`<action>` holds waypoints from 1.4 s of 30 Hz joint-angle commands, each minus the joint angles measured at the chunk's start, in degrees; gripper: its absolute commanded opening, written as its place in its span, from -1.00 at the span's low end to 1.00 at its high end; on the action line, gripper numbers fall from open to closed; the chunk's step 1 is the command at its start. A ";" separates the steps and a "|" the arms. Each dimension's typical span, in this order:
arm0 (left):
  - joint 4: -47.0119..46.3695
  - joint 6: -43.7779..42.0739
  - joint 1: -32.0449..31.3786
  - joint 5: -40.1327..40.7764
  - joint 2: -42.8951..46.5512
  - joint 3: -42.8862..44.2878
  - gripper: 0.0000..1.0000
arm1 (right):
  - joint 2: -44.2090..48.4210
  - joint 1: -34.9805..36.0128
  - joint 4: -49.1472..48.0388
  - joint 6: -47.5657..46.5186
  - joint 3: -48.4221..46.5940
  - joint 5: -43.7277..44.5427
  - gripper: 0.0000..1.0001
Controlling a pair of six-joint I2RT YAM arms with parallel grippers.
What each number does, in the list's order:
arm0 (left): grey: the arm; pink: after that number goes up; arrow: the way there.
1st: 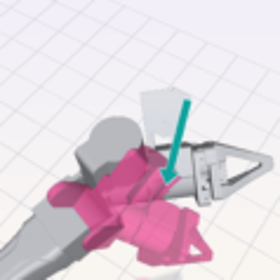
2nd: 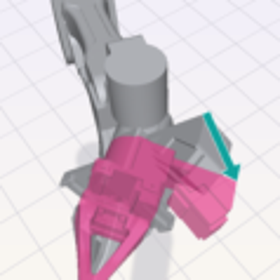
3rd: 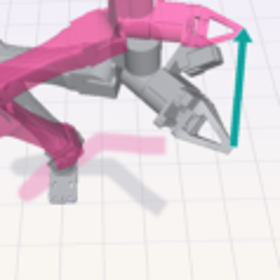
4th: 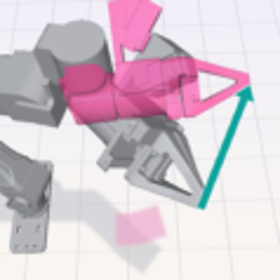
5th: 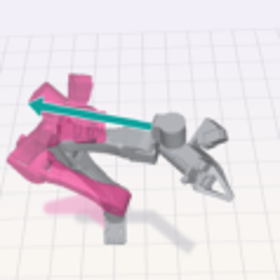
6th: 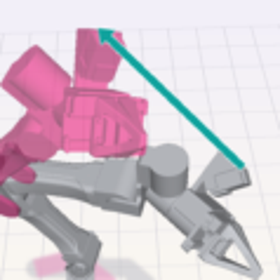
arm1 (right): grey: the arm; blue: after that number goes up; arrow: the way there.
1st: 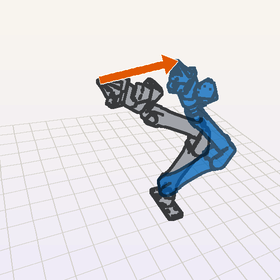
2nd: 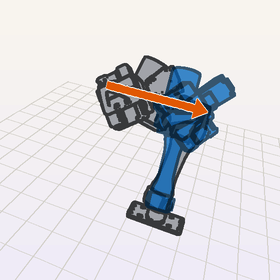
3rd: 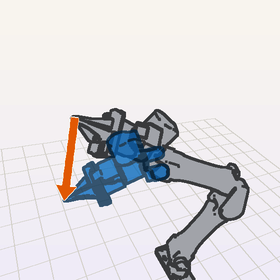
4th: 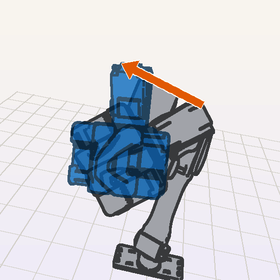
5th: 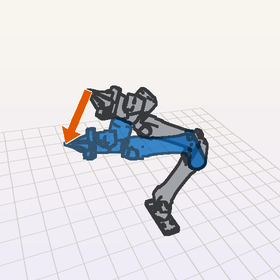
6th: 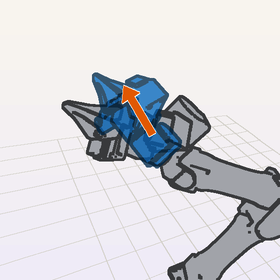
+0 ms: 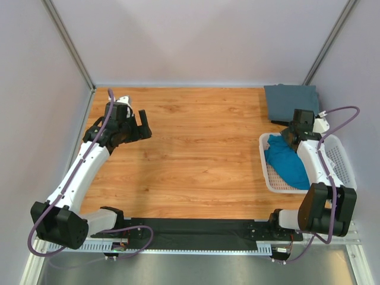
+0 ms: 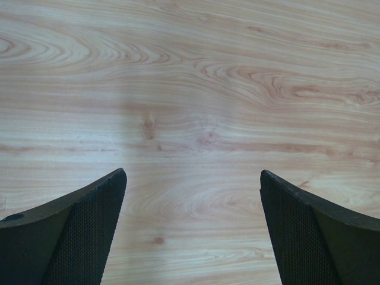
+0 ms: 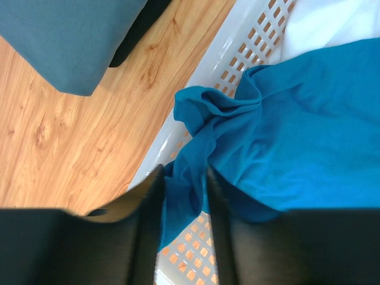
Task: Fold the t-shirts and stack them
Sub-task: Grab the tshirt from the pile
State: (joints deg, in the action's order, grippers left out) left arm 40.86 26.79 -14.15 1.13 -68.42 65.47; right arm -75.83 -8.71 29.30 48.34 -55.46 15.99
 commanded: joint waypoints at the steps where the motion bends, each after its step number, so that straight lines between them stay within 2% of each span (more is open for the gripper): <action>1: -0.61 0.02 0.27 0.45 1.01 2.20 0.99 | -0.10 -0.25 -0.21 0.44 -1.84 0.63 -0.20; 3: -0.69 0.02 0.27 0.72 1.36 1.94 0.99 | -0.54 -0.25 0.67 0.44 -2.02 0.01 -0.10; 9: -0.87 0.02 0.27 0.10 1.45 1.68 0.99 | -2.74 -0.25 0.58 2.37 -1.40 -2.27 -0.10; 12: -0.61 0.02 0.27 0.63 1.89 1.59 0.99 | -3.71 -0.25 -0.47 2.46 -1.23 -2.98 -0.32; 13: -0.61 0.02 0.27 0.63 2.06 1.59 0.99 | -3.80 -0.25 -0.38 2.55 -1.31 -2.98 -0.75; 14: -0.43 0.11 0.27 0.72 2.07 1.59 0.99 | -3.54 -0.25 0.31 2.81 -2.01 -2.81 -0.99; 20: -1.22 0.64 0.27 0.64 2.94 0.97 0.99 | 3.39 -0.17 3.22 1.15 -5.00 -0.26 -0.99; 24: -2.19 0.55 0.27 -0.42 2.16 1.24 0.99 | 9.46 0.01 1.65 -2.18 -8.43 -0.87 -0.99; 27: -2.80 0.20 0.27 -0.77 1.71 1.59 0.99 | 10.88 0.36 -1.43 -9.38 -14.04 -4.81 -0.99; 28: -2.98 0.11 0.27 -0.77 1.71 1.59 0.99 | 10.36 0.71 -1.52 -13.58 -19.02 -7.00 -0.99; 33: -3.16 0.11 0.27 -0.77 1.89 1.41 0.99 | 4.56 5.45 -3.36 -21.87 -34.25 -14.04 -0.99; 34: -3.07 0.20 0.27 -0.77 1.98 1.24 0.99 | 3.51 6.33 -4.94 -22.75 -36.62 -17.71 -0.99; 37: -3.16 0.20 0.27 -0.77 3.03 0.97 0.99 | -2.55 8.45 -5.05 -26.09 -47.25 -24.65 -0.99; 38: -3.07 -0.06 0.27 -0.77 3.64 1.06 0.99 | -6.74 11.23 -3.82 -26.88 -55.20 -26.69 -0.99; 40: -2.98 -0.24 0.27 -0.77 4.43 1.06 0.99 | -10.89 13.44 -0.75 -28.38 -62.89 -31.60 -0.99; 42: -2.89 -0.50 0.27 -0.60 5.75 1.24 0.99 | -15.38 19.06 -0.12 -32.57 -70.52 -31.81 -0.99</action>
State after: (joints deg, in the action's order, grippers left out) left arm 39.55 26.74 -14.15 0.89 -65.84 65.47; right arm -86.65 4.67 28.47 23.35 -116.49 -7.62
